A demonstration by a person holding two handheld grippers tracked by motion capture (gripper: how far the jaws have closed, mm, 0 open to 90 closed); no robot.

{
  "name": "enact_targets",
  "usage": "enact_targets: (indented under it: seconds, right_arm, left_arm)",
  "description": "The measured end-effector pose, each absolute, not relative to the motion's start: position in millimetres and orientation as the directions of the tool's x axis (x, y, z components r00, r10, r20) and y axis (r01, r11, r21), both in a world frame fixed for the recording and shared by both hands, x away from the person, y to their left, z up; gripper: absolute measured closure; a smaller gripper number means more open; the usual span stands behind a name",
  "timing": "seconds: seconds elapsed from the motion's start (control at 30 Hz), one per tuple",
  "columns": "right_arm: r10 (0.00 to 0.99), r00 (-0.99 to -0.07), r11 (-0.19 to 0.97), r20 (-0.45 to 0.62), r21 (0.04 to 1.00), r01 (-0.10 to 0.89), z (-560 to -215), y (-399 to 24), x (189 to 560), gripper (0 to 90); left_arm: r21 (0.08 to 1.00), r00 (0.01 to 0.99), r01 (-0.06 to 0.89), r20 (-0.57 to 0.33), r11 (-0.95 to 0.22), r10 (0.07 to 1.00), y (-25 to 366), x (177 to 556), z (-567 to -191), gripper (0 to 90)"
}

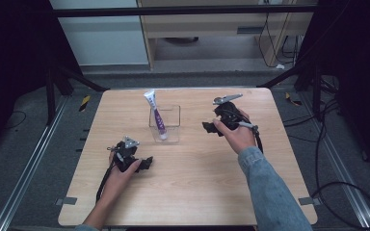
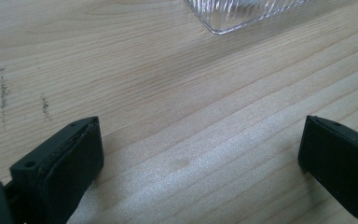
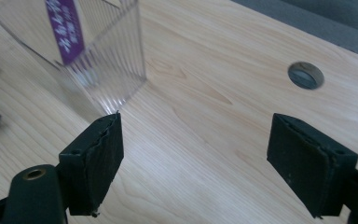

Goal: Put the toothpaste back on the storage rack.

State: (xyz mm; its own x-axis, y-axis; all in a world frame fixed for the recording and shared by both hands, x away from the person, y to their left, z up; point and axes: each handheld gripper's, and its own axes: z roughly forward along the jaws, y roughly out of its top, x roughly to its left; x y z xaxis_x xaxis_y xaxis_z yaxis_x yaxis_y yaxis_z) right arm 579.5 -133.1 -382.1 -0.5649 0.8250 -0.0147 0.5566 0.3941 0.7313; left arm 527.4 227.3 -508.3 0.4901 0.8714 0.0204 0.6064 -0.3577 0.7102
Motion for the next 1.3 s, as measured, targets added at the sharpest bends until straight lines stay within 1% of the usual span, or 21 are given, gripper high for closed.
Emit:
enact_targets:
  seconds: [0.1,0.27,0.47,0.57,0.87,1.17,1.3]
  right_arm:
    - [0.834,-0.551,0.388,-0.015,0.726,0.568,-389.4,-148.9,576.3,18.0]
    - [0.834,-0.551,0.398,-0.024,0.718,0.571,-397.1,-161.8,572.6,17.1]
    - [0.839,-0.544,0.398,-0.033,0.719,0.57,-408.6,-178.9,567.3,18.7]
    - [0.847,-0.532,0.389,-0.023,0.709,0.588,-419.4,-190.9,565.5,21.4]
    - [0.864,-0.504,0.372,-0.003,0.679,0.633,-445.7,-214.3,562.4,21.4]
    - [0.885,-0.465,0.323,0.03,0.681,0.657,-480.4,-233.1,559.7,17.9]
    - [0.895,-0.444,0.292,0.043,0.696,0.656,-486.0,-236.8,561.7,16.2]
  left_arm:
    - [0.71,0.49,0.606,0.02,-0.358,0.871,227.4,527.5,-508.3,0.0]
    - [0.711,0.49,0.606,0.02,-0.357,0.872,227.3,527.4,-508.3,0.0]
    - [0.711,0.49,0.606,0.02,-0.357,0.872,227.3,527.4,-508.3,0.0]
    - [0.71,0.491,0.606,0.021,-0.359,0.871,227.4,527.5,-508.2,0.0]
    - [0.71,0.49,0.606,0.021,-0.358,0.871,227.3,527.5,-508.2,0.0]
    - [0.71,0.489,0.607,0.022,-0.358,0.872,227.2,527.5,-508.2,0.0]
    - [0.71,0.489,0.607,0.022,-0.358,0.872,227.2,527.5,-508.2,0.0]
